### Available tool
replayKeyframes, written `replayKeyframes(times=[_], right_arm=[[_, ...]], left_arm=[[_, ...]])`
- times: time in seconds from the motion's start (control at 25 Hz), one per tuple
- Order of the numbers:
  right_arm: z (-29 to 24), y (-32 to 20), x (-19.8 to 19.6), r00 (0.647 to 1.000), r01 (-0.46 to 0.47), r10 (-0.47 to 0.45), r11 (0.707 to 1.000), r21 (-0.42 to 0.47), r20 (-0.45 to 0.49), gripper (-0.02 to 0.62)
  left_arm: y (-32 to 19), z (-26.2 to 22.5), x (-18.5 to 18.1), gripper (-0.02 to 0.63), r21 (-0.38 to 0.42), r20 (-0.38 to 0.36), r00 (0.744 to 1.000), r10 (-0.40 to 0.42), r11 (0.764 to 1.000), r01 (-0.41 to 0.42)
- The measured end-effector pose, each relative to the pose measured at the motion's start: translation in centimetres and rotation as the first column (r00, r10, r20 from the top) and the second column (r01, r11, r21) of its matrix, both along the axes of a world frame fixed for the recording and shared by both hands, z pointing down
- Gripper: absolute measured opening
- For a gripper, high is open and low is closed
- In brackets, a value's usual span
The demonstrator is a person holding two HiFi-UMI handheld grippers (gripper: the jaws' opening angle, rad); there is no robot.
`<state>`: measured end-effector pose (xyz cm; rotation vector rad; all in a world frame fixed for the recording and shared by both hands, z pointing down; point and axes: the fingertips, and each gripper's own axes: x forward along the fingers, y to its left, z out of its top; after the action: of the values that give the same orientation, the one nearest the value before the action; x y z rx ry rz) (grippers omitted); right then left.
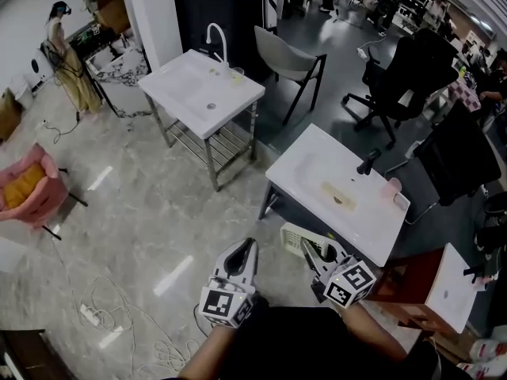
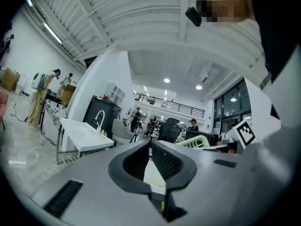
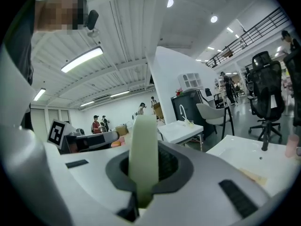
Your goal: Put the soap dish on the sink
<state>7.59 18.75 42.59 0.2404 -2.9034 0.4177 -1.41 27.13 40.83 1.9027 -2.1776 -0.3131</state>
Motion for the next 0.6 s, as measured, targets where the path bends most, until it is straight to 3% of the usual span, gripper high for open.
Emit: replayKeyframes(times=[0.28,0.6], right_arm=[[0.6,0.6,-5.9,0.999,-0.006,0.006,1.0,0.011,-0.031,0.008],[1.7,2.4,-8.3,0.997,0.013,-0.013,1.0,0.005,-0.081,0.006]], left_arm=[[1.9,0.6,-5.9,0.025,0.01,-0.019,1.0,-0.024,1.0,0.024],[3.2,2.6,-9.1,0.025,0.013,-0.073,0.996,-0.045,0.999,0.046]])
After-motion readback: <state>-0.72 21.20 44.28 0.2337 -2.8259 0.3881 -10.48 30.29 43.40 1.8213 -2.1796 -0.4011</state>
